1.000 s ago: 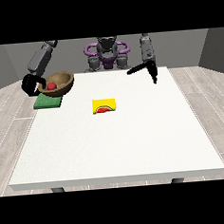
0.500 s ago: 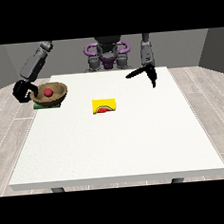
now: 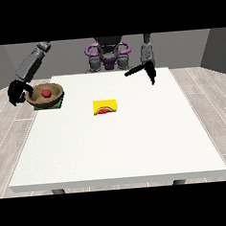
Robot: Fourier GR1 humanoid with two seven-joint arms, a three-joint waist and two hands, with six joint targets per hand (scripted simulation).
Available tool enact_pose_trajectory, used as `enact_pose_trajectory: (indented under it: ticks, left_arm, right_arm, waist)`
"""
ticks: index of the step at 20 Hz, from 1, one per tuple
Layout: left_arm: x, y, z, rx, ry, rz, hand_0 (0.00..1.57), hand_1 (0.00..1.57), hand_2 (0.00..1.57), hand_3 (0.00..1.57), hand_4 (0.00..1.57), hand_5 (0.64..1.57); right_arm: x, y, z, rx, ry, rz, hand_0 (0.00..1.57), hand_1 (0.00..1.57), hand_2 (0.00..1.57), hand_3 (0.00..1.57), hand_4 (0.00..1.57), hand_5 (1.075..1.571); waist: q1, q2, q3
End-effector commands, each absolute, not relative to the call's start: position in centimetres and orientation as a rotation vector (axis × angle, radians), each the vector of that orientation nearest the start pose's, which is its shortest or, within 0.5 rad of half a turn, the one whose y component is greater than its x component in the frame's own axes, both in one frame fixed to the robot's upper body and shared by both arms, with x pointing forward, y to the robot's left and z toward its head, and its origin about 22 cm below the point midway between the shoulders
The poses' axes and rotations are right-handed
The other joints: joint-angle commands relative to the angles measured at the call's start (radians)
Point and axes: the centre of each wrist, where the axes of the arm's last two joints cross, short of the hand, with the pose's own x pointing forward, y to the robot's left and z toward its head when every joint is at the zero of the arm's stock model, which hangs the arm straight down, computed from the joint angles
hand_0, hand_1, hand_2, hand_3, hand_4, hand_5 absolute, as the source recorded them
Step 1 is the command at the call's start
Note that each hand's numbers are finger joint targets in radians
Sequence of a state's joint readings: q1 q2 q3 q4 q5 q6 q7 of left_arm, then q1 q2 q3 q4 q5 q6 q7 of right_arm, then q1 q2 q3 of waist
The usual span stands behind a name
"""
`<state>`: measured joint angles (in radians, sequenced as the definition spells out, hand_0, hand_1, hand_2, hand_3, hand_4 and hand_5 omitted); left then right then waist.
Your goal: Pick the cup and pour the ball into the bowl, then pick the bowl and place it on the pad
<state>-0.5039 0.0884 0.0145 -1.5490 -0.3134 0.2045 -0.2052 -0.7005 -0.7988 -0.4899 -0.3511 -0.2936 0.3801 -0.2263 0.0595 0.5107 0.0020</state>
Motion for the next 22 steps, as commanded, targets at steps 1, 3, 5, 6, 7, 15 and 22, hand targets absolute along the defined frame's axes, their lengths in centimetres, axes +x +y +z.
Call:
enact_pose_trajectory:
  ticks: [1, 3, 5, 6, 7, 15, 22]
  left_arm:
    - [32.6, 19.3, 12.6, 0.359, -2.221, -0.233, 0.00, 0.00, 0.00, 0.00, 0.00, 1.566]
    - [32.2, 18.9, 12.9, 0.313, -2.202, -0.267, 0.00, 0.00, 0.00, 0.00, 0.00, 1.566]
    - [32.8, 20.6, 12.2, 0.343, -2.190, -0.246, 0.00, 0.00, 0.00, 0.00, 0.00, 1.566]
    - [33.2, 20.1, 11.7, 0.328, -2.180, -0.261, 0.00, 0.00, 0.00, 0.00, 0.00, 1.566]
    - [33.0, 20.9, 12.7, 0.312, -2.182, -0.255, 0.00, 0.00, 0.00, 0.00, 0.00, 1.566]
    - [32.6, 19.8, 12.6, 0.324, -2.195, -0.249, 0.00, 0.00, 0.00, 0.00, 0.00, 1.565]
    - [31.4, 20.0, 15.2, 0.334, -2.247, -0.234, 0.00, 0.00, 0.00, 0.00, 0.00, 1.566]
  right_arm:
    - [32.0, -52.2, 9.5, -0.130, -1.598, -0.317, 1.57, 1.57, 1.57, 0.00, 0.78, 1.569]
    - [32.0, -52.6, 10.4, -0.179, -1.524, -0.328, 1.57, 1.57, 1.57, 0.00, 0.71, 1.569]
    - [31.5, -52.7, 9.6, -0.153, -1.518, -0.320, 1.57, 1.57, 1.57, 0.49, 0.74, 1.570]
    - [32.2, -52.6, 11.2, -0.161, -1.521, -0.302, 1.57, 1.57, 1.57, 0.81, 0.74, 1.571]
    - [31.8, -52.2, 9.3, -0.174, -1.482, -0.294, 1.57, 1.57, 1.57, 1.08, 0.74, 1.570]
    - [31.6, -51.4, 7.4, -0.271, -1.393, -0.183, 1.57, 1.57, 1.57, 1.32, 0.65, 1.552]
    - [30.1, -54.9, 12.2, -0.474, -1.437, -0.207, 0.00, 0.00, 0.43, 0.33, 0.00, 1.481]
  waist:
    - [-0.030, -0.042, -0.0005]
    - [0.008, -0.082, -0.0008]
    - [-0.013, -0.081, -0.0010]
    - [-0.003, -0.083, -0.0013]
    - [0.012, -0.087, -0.0011]
    - [0.009, -0.076, -0.0011]
    - [-0.006, -0.016, -0.0002]
